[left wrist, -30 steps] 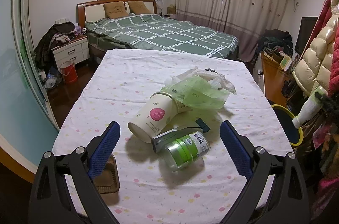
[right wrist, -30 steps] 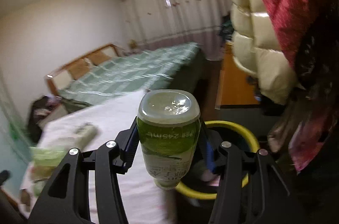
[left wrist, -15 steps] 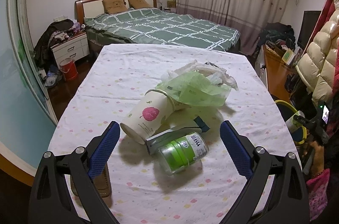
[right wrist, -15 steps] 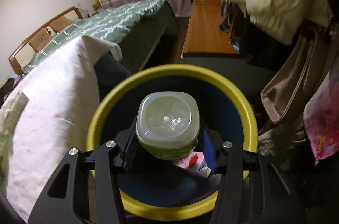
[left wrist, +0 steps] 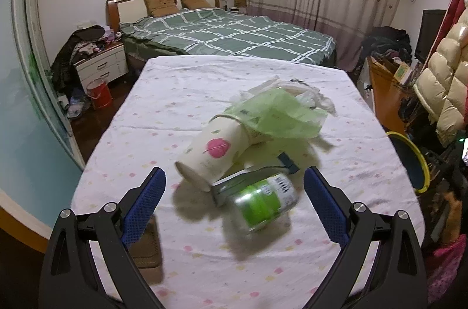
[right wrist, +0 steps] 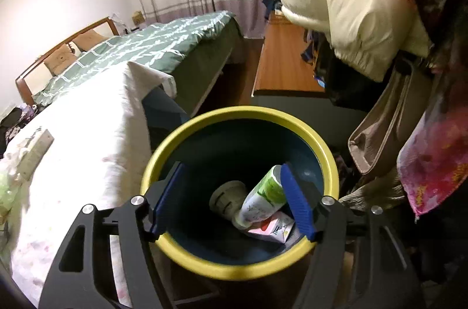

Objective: Collect trash
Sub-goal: 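Grasp the brown plastic tray edge with the left gripper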

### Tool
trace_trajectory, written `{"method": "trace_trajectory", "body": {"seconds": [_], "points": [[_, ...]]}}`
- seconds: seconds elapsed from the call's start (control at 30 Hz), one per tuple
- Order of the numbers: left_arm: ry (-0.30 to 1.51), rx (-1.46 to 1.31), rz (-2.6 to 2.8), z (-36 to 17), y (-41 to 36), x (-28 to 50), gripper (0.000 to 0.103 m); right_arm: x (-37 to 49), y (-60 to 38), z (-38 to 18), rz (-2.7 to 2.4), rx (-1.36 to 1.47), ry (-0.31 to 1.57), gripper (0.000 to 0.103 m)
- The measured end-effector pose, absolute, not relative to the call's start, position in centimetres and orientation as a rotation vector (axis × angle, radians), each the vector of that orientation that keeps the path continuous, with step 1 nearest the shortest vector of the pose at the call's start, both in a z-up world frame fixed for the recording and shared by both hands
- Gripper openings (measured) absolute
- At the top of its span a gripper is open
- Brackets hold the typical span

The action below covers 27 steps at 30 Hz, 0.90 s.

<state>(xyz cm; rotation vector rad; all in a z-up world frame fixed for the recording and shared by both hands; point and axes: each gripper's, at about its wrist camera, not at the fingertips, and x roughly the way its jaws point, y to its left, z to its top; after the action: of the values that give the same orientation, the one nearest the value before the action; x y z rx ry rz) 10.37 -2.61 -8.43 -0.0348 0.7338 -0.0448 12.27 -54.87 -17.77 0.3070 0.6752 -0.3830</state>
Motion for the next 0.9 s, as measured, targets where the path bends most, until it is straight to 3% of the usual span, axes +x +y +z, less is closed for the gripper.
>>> {"method": "trace_trajectory", "body": {"seconds": [0.37, 0.9], "points": [[0.826, -0.007, 0.072, -11.2, 1.6, 8.2, 0.091, 10.9, -51.6, -15.2, -0.330, 0.260, 0.620, 0.069], [0.979, 0.012, 0.107, -16.3, 2.9, 9.7, 0.033, 10.9, -50.8, -15.3, -0.299, 0.263, 0.623, 0.069]]}}
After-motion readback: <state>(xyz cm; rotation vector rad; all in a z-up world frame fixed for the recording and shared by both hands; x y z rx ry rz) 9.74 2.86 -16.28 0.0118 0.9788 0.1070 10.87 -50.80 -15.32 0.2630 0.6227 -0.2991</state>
